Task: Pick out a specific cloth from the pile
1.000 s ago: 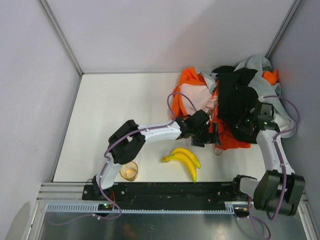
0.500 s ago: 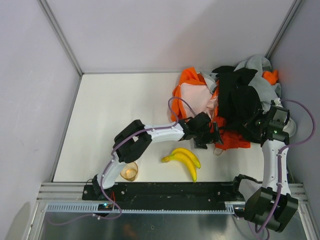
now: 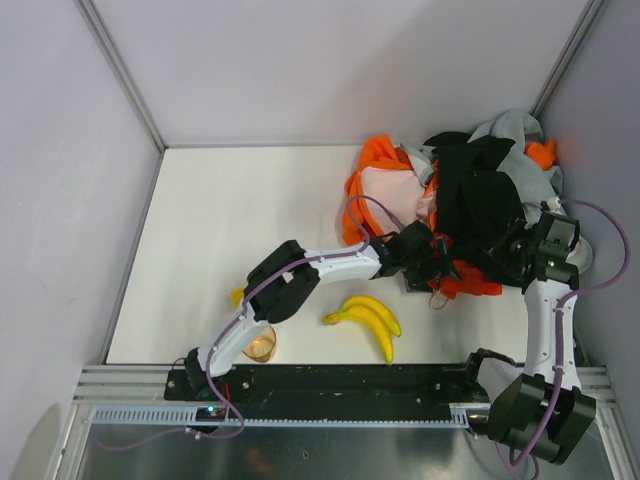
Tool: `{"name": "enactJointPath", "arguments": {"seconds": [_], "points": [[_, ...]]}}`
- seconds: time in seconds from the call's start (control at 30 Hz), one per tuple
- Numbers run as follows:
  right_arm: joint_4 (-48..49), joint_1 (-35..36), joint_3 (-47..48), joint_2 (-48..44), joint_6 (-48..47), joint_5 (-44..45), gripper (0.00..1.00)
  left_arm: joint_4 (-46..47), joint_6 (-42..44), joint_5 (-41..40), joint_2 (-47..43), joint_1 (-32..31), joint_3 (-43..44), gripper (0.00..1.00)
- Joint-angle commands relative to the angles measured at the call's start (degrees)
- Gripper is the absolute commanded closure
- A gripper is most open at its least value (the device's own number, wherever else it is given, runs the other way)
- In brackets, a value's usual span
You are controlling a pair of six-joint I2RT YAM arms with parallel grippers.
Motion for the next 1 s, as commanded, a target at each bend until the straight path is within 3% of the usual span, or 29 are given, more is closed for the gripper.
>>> {"name": "enactJointPath", "arguments": {"seconds": [0.0,0.23,0.37,0.5,0.97], "points": [[0.90,-0.21,1.77,-0.39,0.10,-1.66,1.00,1.83,-0.68,-3.59,2.54,0.92,4.35,0.13],[0.76,-0.16,1.37,-0.45,-0.15,-1.68,1.00,1.75,4.17,-4.78,3.42,1.30,7.27,0.71],[0.70,-0.17,1.21,-0.58,-0.36,-1.62,1.00,1.78,7.03,-5.27,1.58,1.26,5.71,0.94],[0.85,-0.13,0.80,-0.52,-0.22,-1.60,1.00,1.79,10.81,-5.06,-1.00,0.86,4.78,0.99],[0.86,-0.12,0.27,0.10,-0.74,-0.34,1.00,-3.28,25.61,-5.97,-9.91,-4.26,5.34,0.99]]}}
